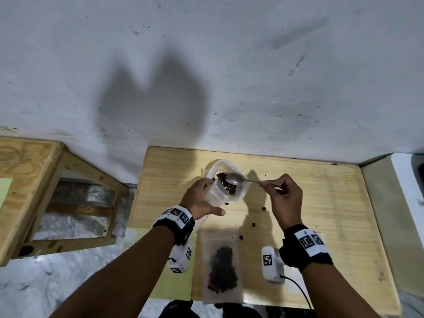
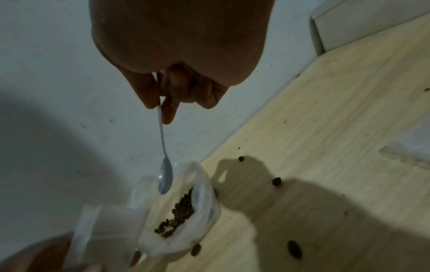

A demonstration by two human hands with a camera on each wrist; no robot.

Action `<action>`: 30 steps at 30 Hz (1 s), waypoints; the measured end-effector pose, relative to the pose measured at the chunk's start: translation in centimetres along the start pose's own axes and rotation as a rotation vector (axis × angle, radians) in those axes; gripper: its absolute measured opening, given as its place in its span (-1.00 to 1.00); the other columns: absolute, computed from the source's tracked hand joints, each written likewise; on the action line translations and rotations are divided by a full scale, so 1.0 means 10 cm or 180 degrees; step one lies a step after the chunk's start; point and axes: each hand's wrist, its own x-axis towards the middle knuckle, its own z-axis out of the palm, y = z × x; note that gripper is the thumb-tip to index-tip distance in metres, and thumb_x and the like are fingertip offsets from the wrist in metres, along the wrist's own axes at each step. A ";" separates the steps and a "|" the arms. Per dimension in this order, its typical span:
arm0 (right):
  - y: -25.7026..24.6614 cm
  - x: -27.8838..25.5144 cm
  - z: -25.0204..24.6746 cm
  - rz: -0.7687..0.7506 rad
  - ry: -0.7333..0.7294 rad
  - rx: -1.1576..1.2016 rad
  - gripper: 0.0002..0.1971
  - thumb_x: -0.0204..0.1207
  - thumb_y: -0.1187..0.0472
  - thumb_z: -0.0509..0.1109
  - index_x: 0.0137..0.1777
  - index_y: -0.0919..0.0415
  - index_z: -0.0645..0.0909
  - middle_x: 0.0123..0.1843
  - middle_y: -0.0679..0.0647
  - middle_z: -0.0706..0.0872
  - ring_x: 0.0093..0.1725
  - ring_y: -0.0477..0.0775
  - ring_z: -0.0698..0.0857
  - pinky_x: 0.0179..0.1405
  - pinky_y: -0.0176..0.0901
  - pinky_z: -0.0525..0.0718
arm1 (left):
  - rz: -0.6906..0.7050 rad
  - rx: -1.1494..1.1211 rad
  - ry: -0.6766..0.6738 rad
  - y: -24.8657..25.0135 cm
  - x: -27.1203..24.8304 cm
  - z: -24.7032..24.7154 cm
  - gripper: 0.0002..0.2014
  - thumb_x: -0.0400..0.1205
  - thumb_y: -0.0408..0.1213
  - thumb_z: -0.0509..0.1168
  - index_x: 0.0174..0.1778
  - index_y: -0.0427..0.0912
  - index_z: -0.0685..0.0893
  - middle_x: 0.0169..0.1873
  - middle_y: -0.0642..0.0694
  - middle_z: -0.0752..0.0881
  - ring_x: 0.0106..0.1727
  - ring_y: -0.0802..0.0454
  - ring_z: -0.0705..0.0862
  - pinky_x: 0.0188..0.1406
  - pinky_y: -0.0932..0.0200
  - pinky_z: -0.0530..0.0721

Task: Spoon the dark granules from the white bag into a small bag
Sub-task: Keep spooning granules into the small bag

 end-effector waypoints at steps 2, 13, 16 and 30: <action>0.06 -0.02 0.05 -0.0092 0.0052 -0.0348 -0.65 0.48 0.35 0.56 -0.36 0.03 0.49 -0.28 0.27 0.71 -0.31 0.41 0.68 -0.37 0.07 0.59 | 0.0007 0.0113 0.0015 -0.01 0.00 -0.01 0.09 0.00 -0.07 0.78 0.49 -0.01 0.47 0.38 0.07 0.54 0.39 0.02 0.54 0.39 -0.02 0.58; 0.49 -0.26 0.29 0.0403 -0.0016 -0.0343 -0.64 0.51 0.34 0.53 -0.36 0.19 0.41 -0.37 0.14 0.62 -0.28 -0.04 0.58 -0.27 -0.24 0.49 | 0.0395 0.0511 0.0115 -0.06 -0.07 -0.04 -0.05 0.12 -0.16 0.76 0.45 -0.11 0.54 0.47 0.04 0.45 0.48 0.03 0.46 0.43 0.19 0.43; 0.55 -0.33 0.35 0.0631 -0.0025 -0.0139 -0.63 0.50 0.32 0.55 -0.38 0.19 0.40 -0.41 0.08 0.53 -0.31 -0.03 0.56 -0.25 -0.14 0.48 | 0.0415 0.0523 0.0115 -0.05 -0.06 -0.02 -0.05 0.14 -0.14 0.75 0.47 -0.10 0.52 0.52 0.04 0.41 0.51 0.04 0.43 0.46 0.21 0.40; 0.51 -0.30 0.68 0.1915 0.0219 0.0911 -0.52 0.41 0.41 0.52 -0.49 0.03 0.31 -0.38 0.16 0.45 -0.59 -0.04 0.26 -0.55 -0.21 0.20 | 0.0363 0.0339 -0.0010 -0.09 0.01 0.05 -0.02 0.06 0.04 0.73 0.42 0.02 0.51 0.45 0.08 0.48 0.45 0.04 0.49 0.45 -0.08 0.54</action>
